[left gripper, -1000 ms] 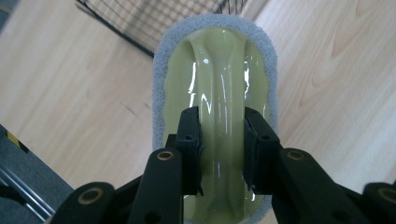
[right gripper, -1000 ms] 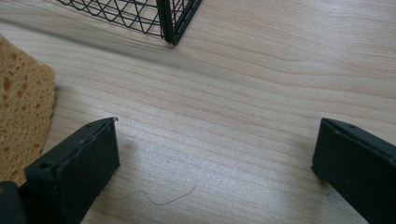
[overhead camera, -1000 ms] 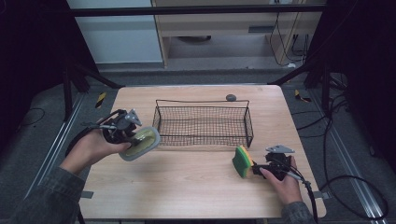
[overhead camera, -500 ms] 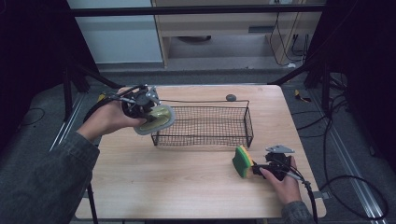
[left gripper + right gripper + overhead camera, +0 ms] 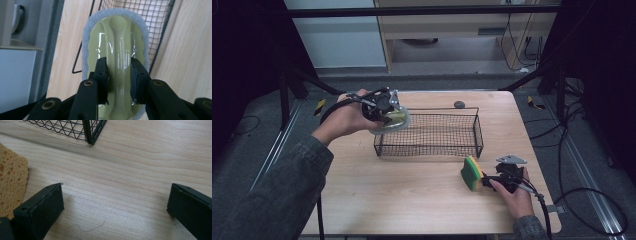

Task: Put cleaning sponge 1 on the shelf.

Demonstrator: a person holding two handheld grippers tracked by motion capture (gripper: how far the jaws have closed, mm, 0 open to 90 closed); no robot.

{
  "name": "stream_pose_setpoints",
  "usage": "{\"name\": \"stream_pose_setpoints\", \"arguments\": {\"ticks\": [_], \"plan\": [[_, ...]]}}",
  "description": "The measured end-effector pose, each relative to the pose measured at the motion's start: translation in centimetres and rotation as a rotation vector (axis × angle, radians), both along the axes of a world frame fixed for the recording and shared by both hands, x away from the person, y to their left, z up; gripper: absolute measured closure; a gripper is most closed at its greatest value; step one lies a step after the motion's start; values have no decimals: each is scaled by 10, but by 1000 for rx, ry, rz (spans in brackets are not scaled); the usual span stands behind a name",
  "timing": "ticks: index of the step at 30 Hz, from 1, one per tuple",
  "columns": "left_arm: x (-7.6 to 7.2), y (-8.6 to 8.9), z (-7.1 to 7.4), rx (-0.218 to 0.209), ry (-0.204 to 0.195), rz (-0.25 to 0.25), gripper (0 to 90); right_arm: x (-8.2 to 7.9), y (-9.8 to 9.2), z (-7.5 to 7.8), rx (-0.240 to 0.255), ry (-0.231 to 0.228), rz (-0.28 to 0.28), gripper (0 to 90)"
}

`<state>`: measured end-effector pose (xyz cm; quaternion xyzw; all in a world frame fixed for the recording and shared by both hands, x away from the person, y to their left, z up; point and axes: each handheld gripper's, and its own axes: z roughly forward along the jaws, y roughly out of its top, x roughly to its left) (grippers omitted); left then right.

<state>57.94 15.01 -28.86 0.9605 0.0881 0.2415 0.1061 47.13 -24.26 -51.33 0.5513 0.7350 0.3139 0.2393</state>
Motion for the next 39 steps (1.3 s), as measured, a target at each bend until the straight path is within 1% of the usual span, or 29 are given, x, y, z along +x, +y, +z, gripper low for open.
{"name": "stream_pose_setpoints", "arguments": {"ticks": [1, 2, 4, 9, 10, 12, 14, 15, 18, 19, 21, 25, 29, 32, 39], "plan": [[0, 0, -1, 0, -20, 15, 704, 0, 0, 0, 0, 1, 1, 7], [0, 0, -3, -4, -31, 19, 704, 0, 0, 0, 1, 0, 2, 7], [0, 1, -4, -33, -24, 19, 704, 0, 0, 0, 5, 3, 0, 7], [3, -1, -6, -37, -32, 15, 704, 0, 0, 0, -1, -1, -1, 7], [4, -1, -6, -32, -38, 8, 704, 0, 0, 0, 0, -1, -2, 7], [7, -2, -6, -42, -47, -15, 704, 0, 0, 0, -1, -1, -2, 7], [10, -3, -7, -52, -52, -21, 704, 0, 0, 0, 0, 0, -2, 7], [12, -3, -9, -55, -50, -24, 704, 0, 0, 0, 0, 0, -1, 7], [15, -5, -15, -36, -51, -37, 704, 0, 0, 0, 0, 0, 2, 7], [15, -5, -15, -36, -51, -37, 704, 0, 0, 0, 1, 0, 2, 7], [16, -8, -19, -38, -53, -51, 704, 0, 0, 0, 1, 0, 1, 7], [15, -10, -22, -31, -48, -63, 704, 0, 0, 0, 1, 0, 0, 7], [15, -11, -26, -42, -47, -77, 703, 0, 0, 0, 1, 0, 0, 7], [17, -12, -31, -37, -37, -85, 703, 0, 0, 0, 1, 0, 0, 7], [16, -15, -42, -31, -33, -102, 703, 0, 0, 0, 4, 3, 0, 7]]}}
